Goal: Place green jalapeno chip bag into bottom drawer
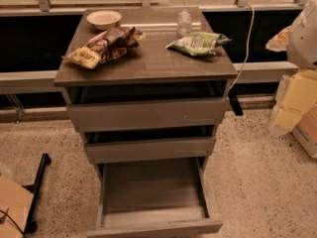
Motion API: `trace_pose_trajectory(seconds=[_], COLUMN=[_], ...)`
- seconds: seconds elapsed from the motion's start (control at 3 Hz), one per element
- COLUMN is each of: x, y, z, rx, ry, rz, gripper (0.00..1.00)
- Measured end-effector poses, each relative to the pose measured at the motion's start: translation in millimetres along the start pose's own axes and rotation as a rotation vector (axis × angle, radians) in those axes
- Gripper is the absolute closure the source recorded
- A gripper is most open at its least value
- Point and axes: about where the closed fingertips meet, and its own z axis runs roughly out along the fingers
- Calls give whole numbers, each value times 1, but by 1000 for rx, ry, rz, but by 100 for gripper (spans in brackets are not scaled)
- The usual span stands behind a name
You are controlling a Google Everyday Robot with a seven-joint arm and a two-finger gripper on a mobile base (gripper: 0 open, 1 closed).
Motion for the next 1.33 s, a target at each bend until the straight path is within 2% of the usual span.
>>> trace_pose_trajectory(seconds=[0.33, 0.67, 1.0, 1.33], x=[0, -10, -22, -39], y=[0, -13, -38, -76], z=[0, 9, 27, 47], rx=[0, 9, 10, 23], ry=[0, -74, -173, -249], rz=[0, 27, 68, 88], gripper=[0, 0, 0, 0])
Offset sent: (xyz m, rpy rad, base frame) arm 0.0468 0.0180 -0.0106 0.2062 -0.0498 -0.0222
